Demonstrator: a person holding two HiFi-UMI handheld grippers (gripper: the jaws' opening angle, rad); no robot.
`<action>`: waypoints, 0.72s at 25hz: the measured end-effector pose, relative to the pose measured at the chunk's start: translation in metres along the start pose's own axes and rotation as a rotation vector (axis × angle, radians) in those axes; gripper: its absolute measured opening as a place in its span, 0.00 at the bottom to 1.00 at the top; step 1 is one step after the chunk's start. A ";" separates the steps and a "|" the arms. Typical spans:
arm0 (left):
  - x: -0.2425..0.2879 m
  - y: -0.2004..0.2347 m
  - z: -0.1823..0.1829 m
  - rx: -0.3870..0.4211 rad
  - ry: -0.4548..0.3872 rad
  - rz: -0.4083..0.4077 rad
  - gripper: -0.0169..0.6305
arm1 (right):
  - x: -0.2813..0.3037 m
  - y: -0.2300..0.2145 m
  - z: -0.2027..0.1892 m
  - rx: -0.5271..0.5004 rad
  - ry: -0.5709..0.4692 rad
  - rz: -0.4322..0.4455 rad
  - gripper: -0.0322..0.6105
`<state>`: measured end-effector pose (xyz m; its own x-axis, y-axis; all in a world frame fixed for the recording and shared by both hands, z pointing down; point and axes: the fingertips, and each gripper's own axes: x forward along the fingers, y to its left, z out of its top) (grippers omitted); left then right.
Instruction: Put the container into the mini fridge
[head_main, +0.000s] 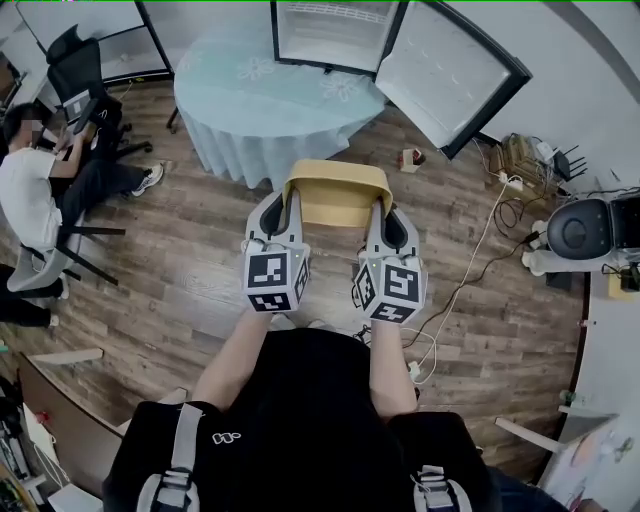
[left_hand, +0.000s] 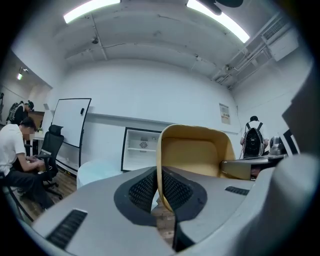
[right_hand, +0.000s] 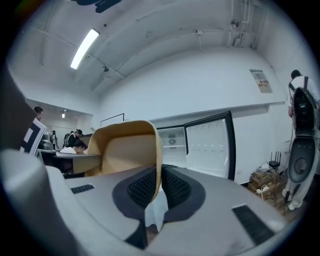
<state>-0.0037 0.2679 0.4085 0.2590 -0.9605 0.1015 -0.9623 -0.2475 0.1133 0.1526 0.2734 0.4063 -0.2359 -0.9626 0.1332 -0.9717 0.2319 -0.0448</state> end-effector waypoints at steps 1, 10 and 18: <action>-0.001 -0.006 -0.001 0.003 0.001 -0.002 0.05 | -0.004 -0.005 -0.001 0.003 0.000 -0.001 0.08; -0.010 -0.033 -0.006 0.016 0.002 -0.018 0.05 | -0.020 -0.026 -0.004 0.013 -0.016 0.005 0.08; 0.002 -0.043 0.007 0.032 -0.021 -0.021 0.05 | -0.015 -0.039 0.007 0.020 -0.044 0.012 0.08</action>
<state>0.0373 0.2759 0.3967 0.2780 -0.9574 0.0783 -0.9588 -0.2716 0.0831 0.1938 0.2775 0.3996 -0.2467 -0.9650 0.0891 -0.9682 0.2414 -0.0661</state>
